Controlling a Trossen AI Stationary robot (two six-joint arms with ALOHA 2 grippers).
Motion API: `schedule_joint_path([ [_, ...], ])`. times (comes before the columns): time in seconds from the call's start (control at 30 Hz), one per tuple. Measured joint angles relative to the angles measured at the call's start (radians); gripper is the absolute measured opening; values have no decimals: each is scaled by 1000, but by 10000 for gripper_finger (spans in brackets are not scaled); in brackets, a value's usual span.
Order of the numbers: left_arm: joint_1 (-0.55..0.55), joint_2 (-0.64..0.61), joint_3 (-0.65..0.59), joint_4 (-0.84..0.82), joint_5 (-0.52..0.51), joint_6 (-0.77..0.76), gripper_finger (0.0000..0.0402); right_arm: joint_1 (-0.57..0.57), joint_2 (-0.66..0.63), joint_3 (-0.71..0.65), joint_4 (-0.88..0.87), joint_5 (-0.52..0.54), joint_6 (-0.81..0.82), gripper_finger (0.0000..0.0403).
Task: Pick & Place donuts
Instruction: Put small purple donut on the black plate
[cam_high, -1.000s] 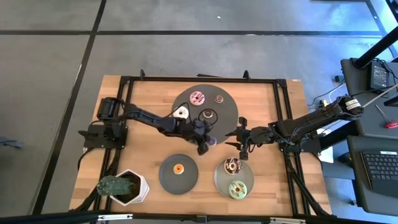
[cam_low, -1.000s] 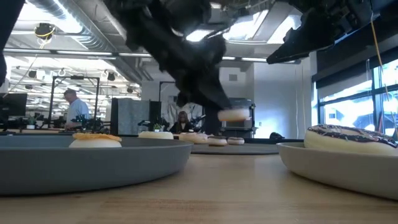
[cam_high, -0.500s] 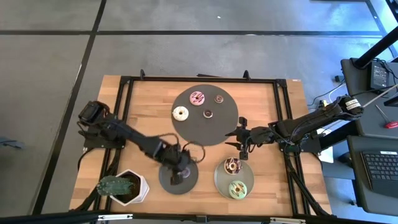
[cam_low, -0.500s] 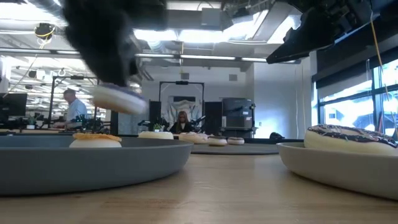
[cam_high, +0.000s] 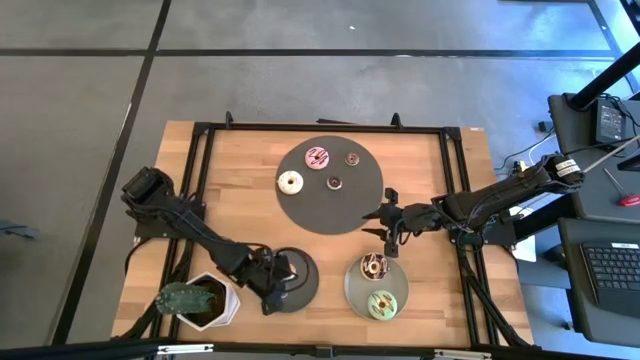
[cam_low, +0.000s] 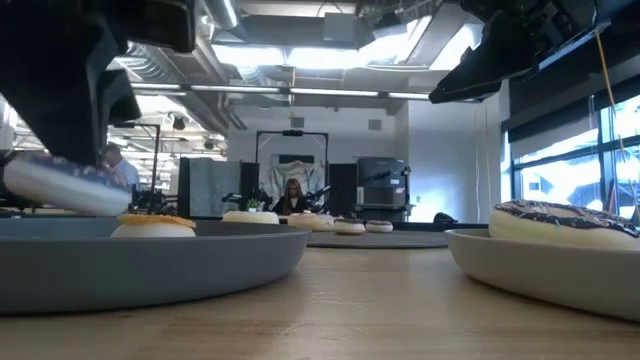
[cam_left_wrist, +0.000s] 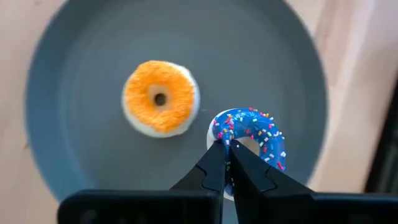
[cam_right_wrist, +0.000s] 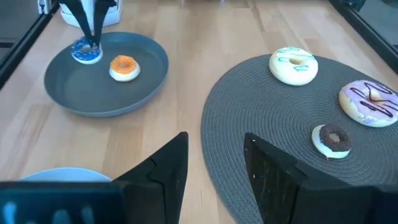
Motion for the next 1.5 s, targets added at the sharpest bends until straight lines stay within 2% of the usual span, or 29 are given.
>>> schedule_joint_path([
  [0.33,-6,0,-37,-1,-68,-43,13,0,0,0,-1,0,0,158],
  [0.67,-6,0,-93,80,-51,-46,16,0,0,0,-2,0,-4,158],
  [1.17,-6,1,-99,82,-50,-63,35,0,0,0,-2,0,-6,158],
  [1.5,-6,1,-99,81,-41,-68,86,0,0,0,-2,0,-6,158],
])
